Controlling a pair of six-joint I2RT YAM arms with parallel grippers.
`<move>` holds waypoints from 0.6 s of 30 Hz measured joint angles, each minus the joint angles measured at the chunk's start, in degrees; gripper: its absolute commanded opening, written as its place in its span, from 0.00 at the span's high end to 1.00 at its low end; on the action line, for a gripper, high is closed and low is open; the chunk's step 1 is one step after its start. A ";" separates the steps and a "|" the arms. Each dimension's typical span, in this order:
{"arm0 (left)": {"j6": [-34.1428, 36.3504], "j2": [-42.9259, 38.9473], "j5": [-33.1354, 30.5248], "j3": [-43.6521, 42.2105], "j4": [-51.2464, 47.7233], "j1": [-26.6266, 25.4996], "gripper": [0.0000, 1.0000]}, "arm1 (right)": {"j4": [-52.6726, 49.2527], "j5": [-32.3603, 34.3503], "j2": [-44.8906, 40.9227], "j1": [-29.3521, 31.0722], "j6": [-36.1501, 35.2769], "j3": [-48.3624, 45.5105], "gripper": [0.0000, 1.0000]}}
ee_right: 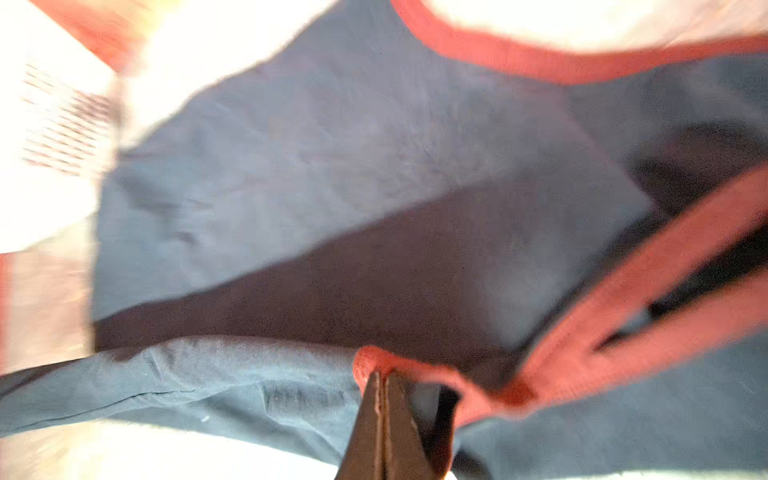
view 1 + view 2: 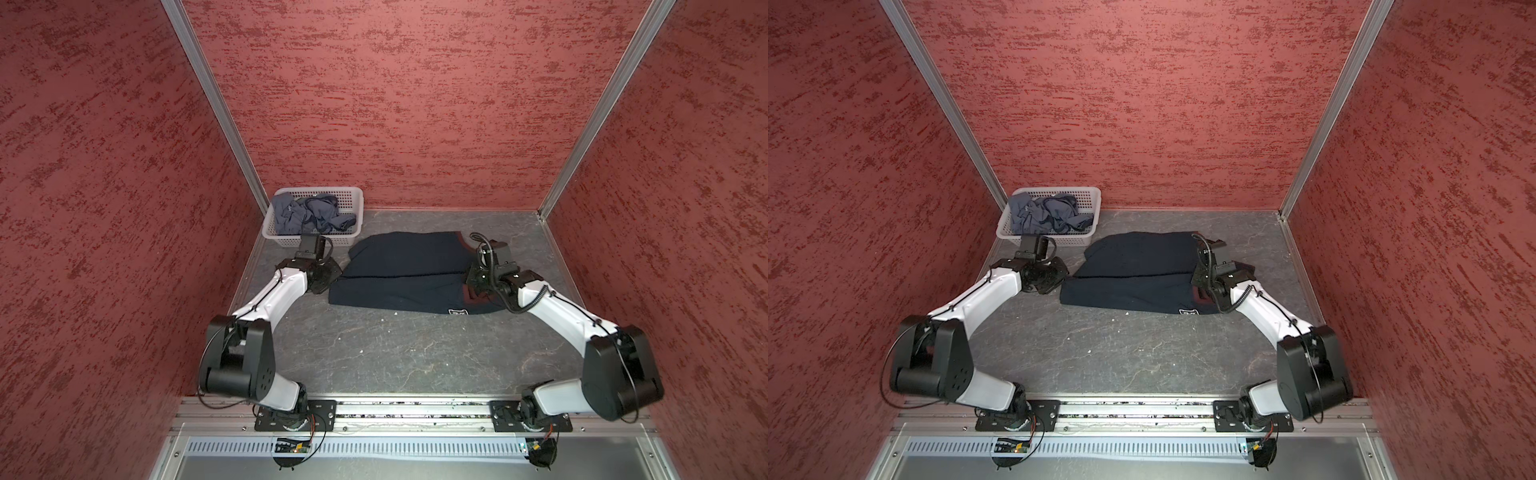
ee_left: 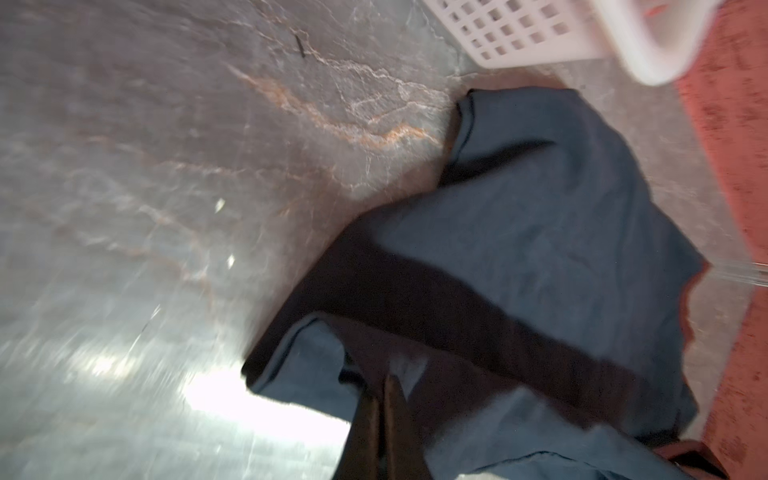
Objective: Fold and stack the tank tops
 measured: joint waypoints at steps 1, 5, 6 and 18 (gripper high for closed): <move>-0.35 -3.52 -0.24 -2.05 -0.07 -0.02 0.94 | -1.09 -0.42 -2.86 0.46 0.22 -1.18 1.00; -2.51 -16.68 -0.81 -9.55 -2.82 -0.44 0.94 | -8.22 -0.61 -12.87 4.00 1.55 -5.27 1.00; -3.10 -19.10 -0.83 -10.88 -3.96 -0.68 0.94 | -9.84 -0.66 -15.02 5.01 2.21 -6.32 1.00; -13.55 -25.73 -0.28 -23.71 -12.46 -5.64 0.91 | -18.32 -4.20 -21.44 12.94 12.07 -21.86 1.00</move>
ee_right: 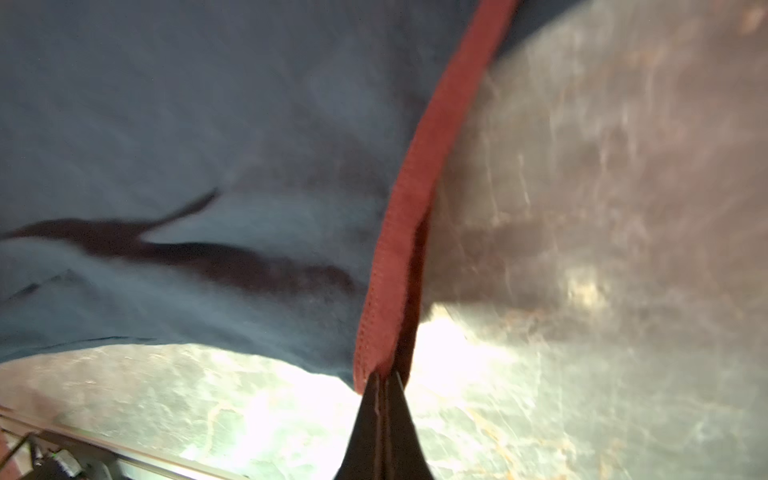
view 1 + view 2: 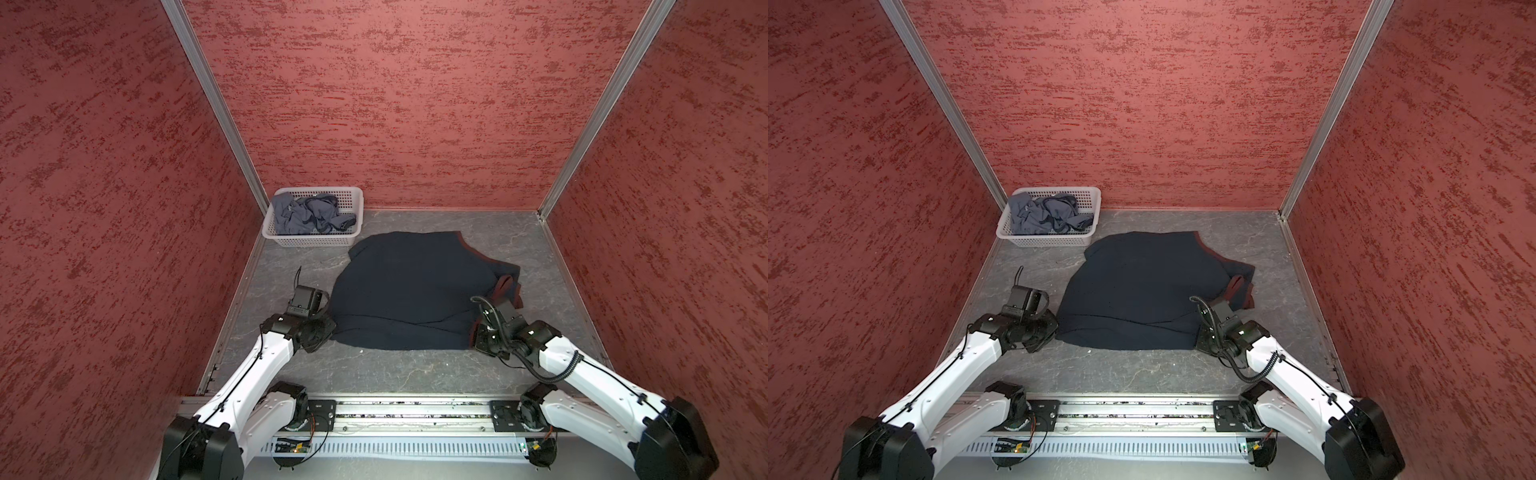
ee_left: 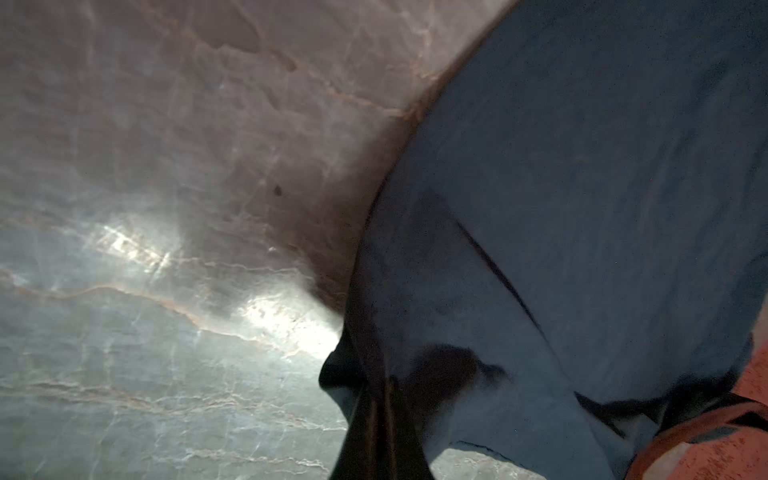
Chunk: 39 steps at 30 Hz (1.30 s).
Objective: Fold and stack the tank tops
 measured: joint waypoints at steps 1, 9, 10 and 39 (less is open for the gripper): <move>-0.42 0.83 -0.09 -0.11 0.13 0.00 0.91 | 0.00 0.28 0.55 0.00 0.07 0.31 1.00; -0.17 7.26 -1.79 6.93 2.84 0.11 0.88 | 0.90 5.55 5.92 -0.55 -1.53 10.47 1.00; 0.04 7.82 -2.08 8.17 3.67 0.26 0.87 | 1.57 5.90 6.47 -1.07 -1.88 11.58 1.00; 9.09 41.33 -0.35 30.08 13.44 5.09 0.37 | 14.19 7.80 31.89 -13.60 -13.18 24.17 0.45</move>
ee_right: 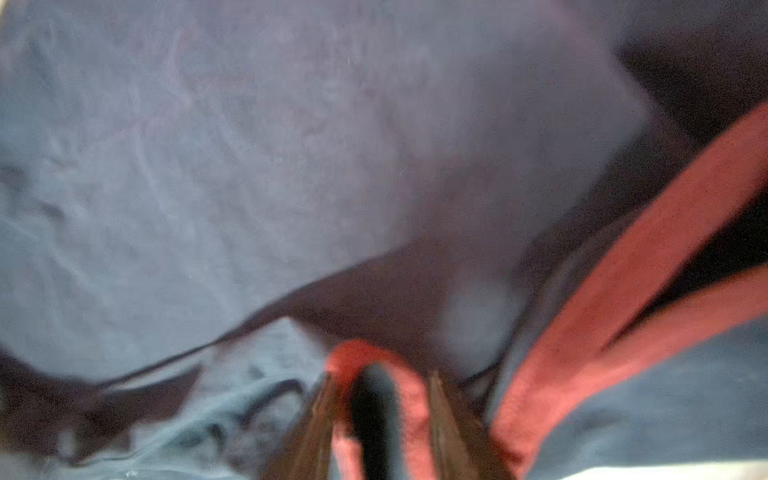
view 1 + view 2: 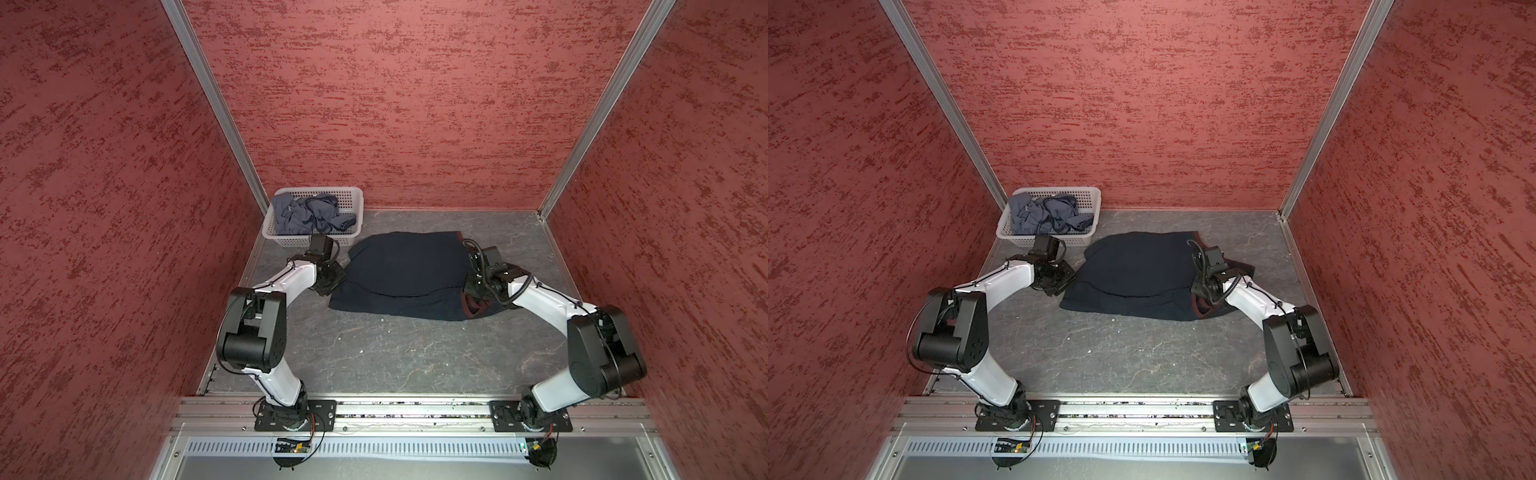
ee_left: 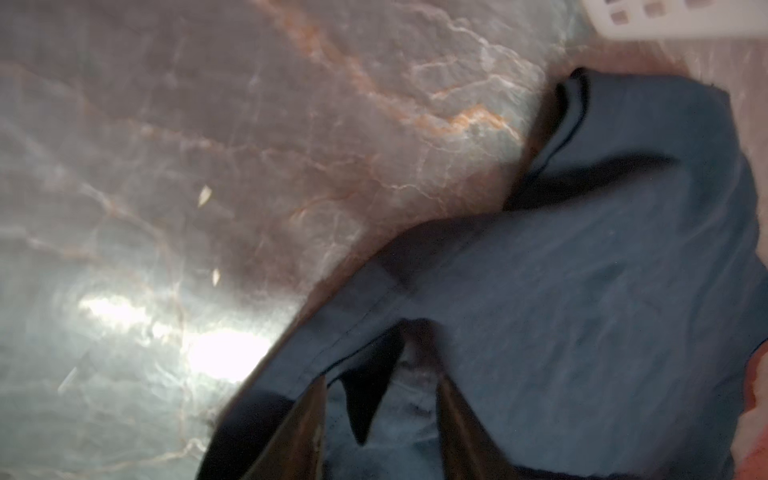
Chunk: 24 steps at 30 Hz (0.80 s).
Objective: Fold and stack the tank tops
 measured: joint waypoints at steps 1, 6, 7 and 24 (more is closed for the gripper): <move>0.70 -0.15 -0.07 0.37 -0.17 0.00 0.35 | -0.17 0.68 -0.61 -0.52 -0.17 0.02 0.43; 2.62 -5.01 -2.93 0.68 -1.01 -0.63 0.31 | -1.55 4.70 -7.04 -5.79 -1.92 0.02 0.40; 2.99 -6.49 -3.65 0.44 -1.09 -1.05 0.31 | -1.75 5.62 -8.02 -7.02 -2.16 0.02 0.40; 8.39 -0.98 -0.11 -0.50 1.16 -9.51 0.36 | -2.99 8.90 5.31 -16.52 -4.42 7.52 0.44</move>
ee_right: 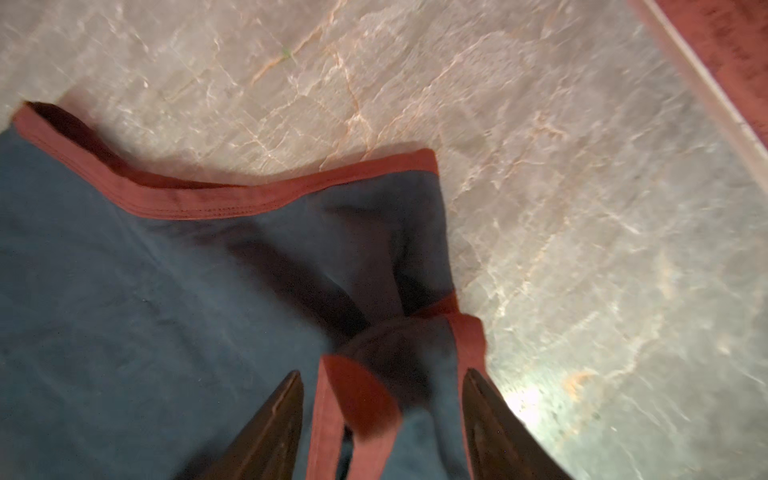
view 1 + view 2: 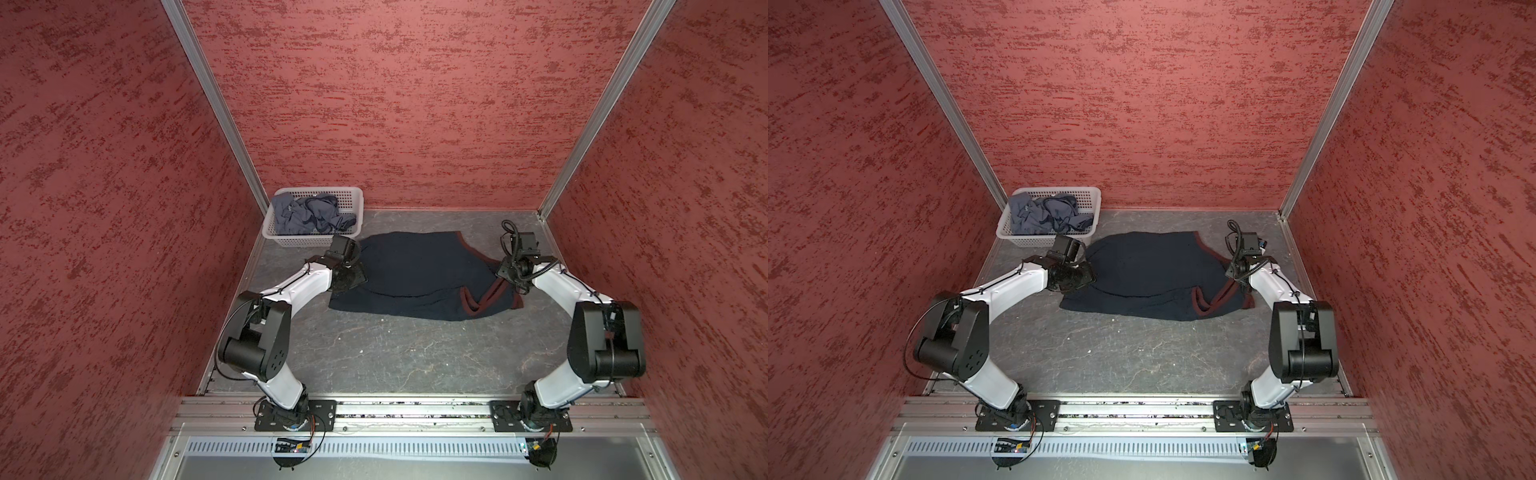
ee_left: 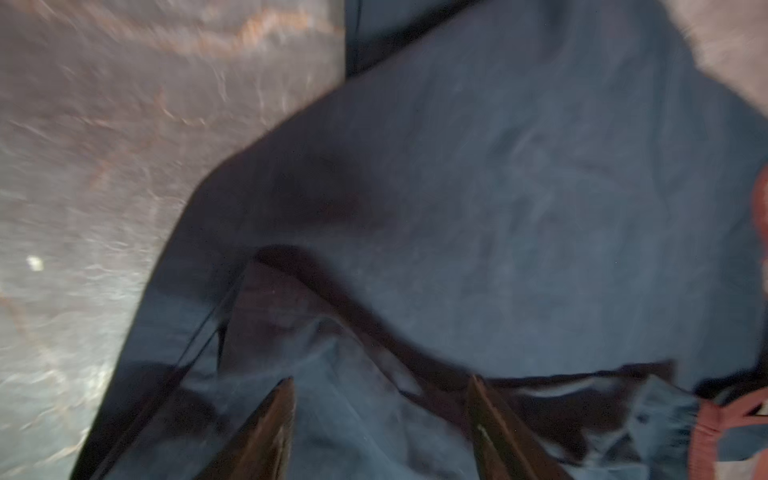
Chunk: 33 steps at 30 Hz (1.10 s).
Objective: Fold and stack the tank tops
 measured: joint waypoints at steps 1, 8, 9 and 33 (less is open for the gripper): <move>-0.04 0.94 0.46 -0.20 0.28 0.42 0.36 | 0.02 -0.11 0.72 0.00 -0.11 0.31 0.47; -0.98 3.58 2.99 -3.67 3.80 4.72 0.38 | 0.42 0.15 -0.85 -0.76 0.15 -1.99 0.79; -1.31 3.52 3.41 -4.07 4.33 5.16 0.38 | 0.39 0.22 -1.51 -1.03 0.35 -2.89 0.83; -10.27 -6.86 -2.10 -17.53 13.18 8.26 0.37 | -10.78 0.37 -26.95 -3.72 8.79 -18.32 1.00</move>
